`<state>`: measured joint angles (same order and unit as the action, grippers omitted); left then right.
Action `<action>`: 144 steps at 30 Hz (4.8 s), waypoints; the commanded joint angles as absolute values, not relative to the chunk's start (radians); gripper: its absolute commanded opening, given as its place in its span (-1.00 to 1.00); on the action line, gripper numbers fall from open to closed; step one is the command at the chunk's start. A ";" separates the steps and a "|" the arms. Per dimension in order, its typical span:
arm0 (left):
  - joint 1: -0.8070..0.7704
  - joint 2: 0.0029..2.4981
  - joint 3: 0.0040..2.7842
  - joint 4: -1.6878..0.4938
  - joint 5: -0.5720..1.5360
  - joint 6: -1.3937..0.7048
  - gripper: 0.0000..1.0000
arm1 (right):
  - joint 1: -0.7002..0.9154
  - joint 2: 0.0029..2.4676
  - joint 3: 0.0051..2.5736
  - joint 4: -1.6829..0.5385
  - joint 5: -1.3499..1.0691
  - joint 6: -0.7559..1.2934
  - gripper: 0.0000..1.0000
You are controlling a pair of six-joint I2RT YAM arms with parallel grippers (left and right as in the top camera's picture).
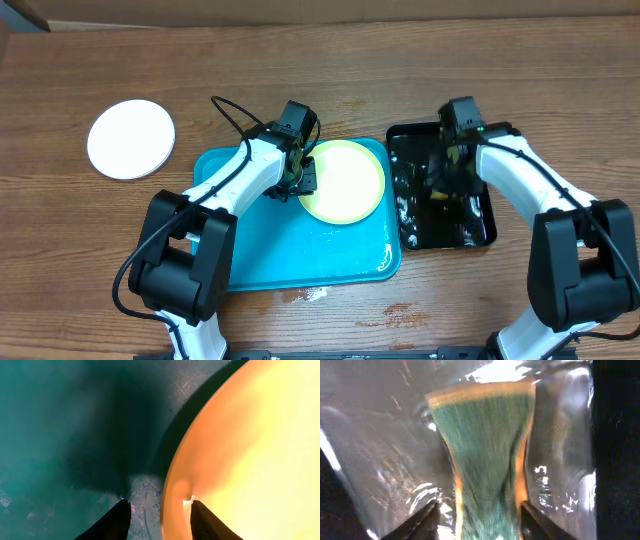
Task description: Clean dirty plates on tray and stack at the side
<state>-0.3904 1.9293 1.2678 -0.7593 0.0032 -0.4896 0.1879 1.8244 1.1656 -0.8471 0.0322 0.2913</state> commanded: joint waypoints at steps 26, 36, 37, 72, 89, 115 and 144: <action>-0.385 1.942 1.262 -0.754 -0.010 -0.467 -0.14 | 0.187 1.859 1.158 -0.632 0.089 0.289 -0.22; -0.385 1.920 1.295 -0.807 -0.027 -0.392 -0.92 | 0.187 1.855 1.217 -0.691 0.086 0.284 1.00; -0.385 1.909 1.303 -0.817 -0.038 -0.392 -0.92 | 0.187 1.852 1.236 -0.710 0.086 0.285 1.00; -0.868 1.451 1.338 -0.855 -1.287 -0.328 -0.92 | 0.187 1.835 1.395 -0.925 0.085 0.285 1.00; -0.823 1.451 1.338 -0.822 -1.113 -0.408 -0.92 | 0.187 1.835 1.395 -0.925 0.086 0.285 1.00; 0.535 1.596 1.338 -0.621 0.081 -0.488 -0.92 | 0.187 1.835 1.395 -0.925 0.086 0.285 1.00; 0.633 1.914 1.338 -0.396 0.530 -0.524 0.90 | 0.187 1.835 1.395 -0.925 0.086 0.285 1.00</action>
